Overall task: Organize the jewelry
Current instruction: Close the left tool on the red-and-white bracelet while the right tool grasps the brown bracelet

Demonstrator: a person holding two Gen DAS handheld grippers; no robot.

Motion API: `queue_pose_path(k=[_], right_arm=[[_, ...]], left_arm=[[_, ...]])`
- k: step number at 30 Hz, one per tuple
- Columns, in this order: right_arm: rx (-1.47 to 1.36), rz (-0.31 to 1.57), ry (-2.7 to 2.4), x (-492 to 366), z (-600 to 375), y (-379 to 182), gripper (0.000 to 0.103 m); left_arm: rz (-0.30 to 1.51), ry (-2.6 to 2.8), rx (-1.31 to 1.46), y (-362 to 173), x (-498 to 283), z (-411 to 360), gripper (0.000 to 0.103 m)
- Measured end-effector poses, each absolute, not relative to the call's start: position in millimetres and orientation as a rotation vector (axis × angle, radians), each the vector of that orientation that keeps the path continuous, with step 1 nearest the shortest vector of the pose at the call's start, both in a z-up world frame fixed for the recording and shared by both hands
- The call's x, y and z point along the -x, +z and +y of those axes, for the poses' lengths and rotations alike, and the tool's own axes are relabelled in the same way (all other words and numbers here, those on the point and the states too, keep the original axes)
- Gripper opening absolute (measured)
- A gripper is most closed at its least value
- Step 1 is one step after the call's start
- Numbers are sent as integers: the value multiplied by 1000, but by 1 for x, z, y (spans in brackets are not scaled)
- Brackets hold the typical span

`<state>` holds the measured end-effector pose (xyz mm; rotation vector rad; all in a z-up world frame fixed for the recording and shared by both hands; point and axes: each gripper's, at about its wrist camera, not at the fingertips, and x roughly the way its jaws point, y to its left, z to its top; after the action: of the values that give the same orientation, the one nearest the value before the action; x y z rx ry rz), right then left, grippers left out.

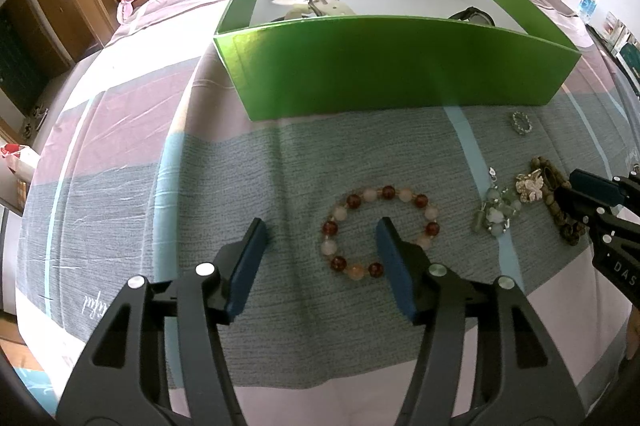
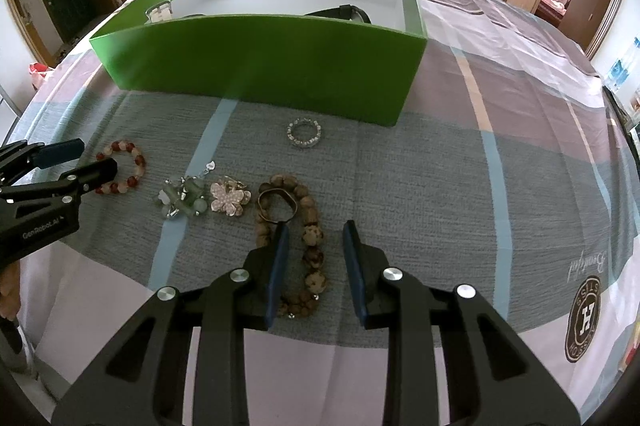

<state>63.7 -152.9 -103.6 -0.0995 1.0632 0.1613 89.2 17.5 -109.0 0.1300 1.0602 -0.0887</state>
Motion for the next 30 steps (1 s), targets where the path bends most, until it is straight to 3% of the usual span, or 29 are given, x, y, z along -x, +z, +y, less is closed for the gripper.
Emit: queue_pose_path(k=[13,17,20,30], right_arm=[[83,1056,155,-64,-157,-98,29],[65,1024,118,-66,-170,-88,29],[73,1040,94,-71,-173,-92,29],[82,1055,148,-67,-164,-99,29]], left_arm=[[1064,-88,-128,-109,-88,18,58],[1063,-92,-129,-106,-87,16,56],[1064,-106,-128,-107,-87,14,49],[1069,-119,-110,-109,-91,13,49]])
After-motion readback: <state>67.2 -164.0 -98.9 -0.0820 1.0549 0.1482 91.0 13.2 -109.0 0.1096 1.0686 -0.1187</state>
